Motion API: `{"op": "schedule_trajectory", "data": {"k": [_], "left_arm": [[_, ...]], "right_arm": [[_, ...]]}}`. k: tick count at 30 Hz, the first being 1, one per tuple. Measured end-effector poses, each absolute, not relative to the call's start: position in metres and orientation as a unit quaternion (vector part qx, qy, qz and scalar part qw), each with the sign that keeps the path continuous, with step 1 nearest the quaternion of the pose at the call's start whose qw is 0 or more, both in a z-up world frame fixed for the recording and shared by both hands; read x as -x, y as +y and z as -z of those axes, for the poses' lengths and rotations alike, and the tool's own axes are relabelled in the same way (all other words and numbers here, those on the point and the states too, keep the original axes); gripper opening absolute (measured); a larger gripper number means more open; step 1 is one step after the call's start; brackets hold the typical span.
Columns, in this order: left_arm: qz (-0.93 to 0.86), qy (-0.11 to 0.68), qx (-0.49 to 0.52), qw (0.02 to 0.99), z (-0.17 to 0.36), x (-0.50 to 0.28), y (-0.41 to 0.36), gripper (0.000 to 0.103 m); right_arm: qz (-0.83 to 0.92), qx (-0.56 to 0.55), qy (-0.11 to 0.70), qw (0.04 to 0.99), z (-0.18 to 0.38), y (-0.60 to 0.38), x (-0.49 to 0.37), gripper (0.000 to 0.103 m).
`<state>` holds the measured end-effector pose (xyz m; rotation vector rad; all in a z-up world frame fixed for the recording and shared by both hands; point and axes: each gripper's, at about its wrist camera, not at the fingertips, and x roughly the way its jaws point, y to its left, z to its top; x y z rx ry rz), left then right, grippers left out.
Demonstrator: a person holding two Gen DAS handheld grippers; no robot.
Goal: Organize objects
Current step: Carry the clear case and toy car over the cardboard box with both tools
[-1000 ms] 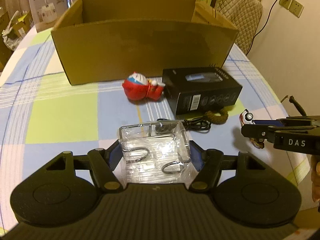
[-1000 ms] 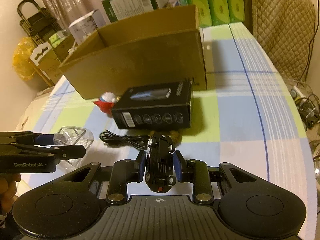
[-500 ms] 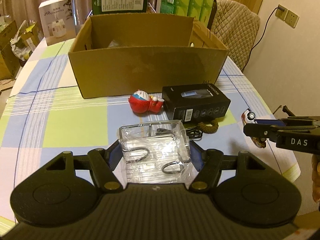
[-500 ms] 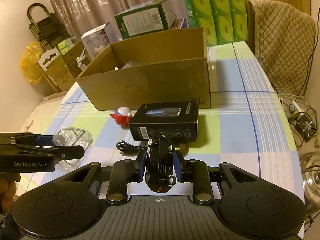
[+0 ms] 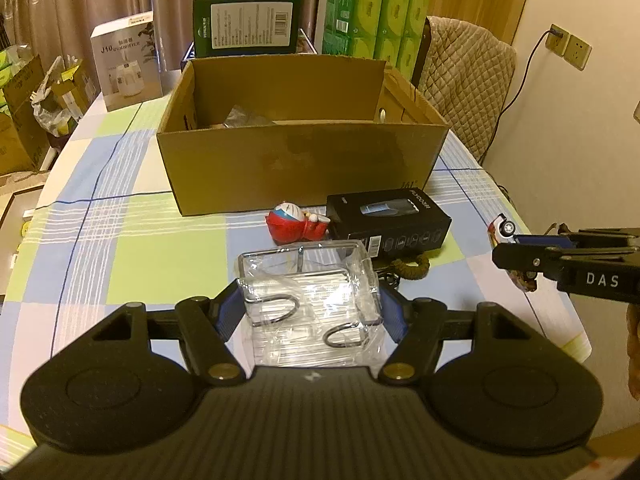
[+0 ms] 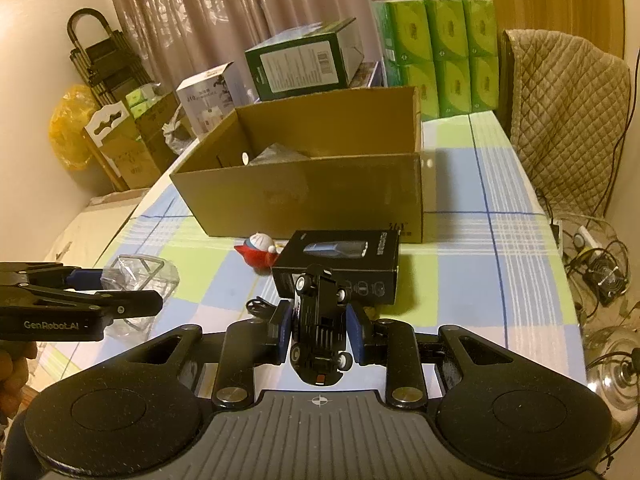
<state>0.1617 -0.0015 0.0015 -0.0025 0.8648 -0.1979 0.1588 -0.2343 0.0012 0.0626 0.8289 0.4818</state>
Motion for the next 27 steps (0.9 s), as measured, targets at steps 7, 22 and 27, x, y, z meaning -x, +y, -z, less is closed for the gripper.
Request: {"op": "schedule_trajectory", "data": {"k": [7,22,27], "left_arm": [[0.097,0.41,0.0,0.907,-0.015,-0.159,0.001,0.065],[0.101,0.395,0.004,0.913,-0.05,-0.191,0.016,0.065],[0.102,0.387,0.001,0.917,-0.065,-0.216,0.022,0.065]], "right_arm": [[-0.231,-0.019,0.387,0.892,-0.014,-0.237,-0.157,0.026],[-0.239,0.031,0.365,0.899,-0.047,-0.221,-0.191,0.026],[-0.242,0.057,0.355,0.901,-0.055,-0.213,-0.214,0.026]]}}
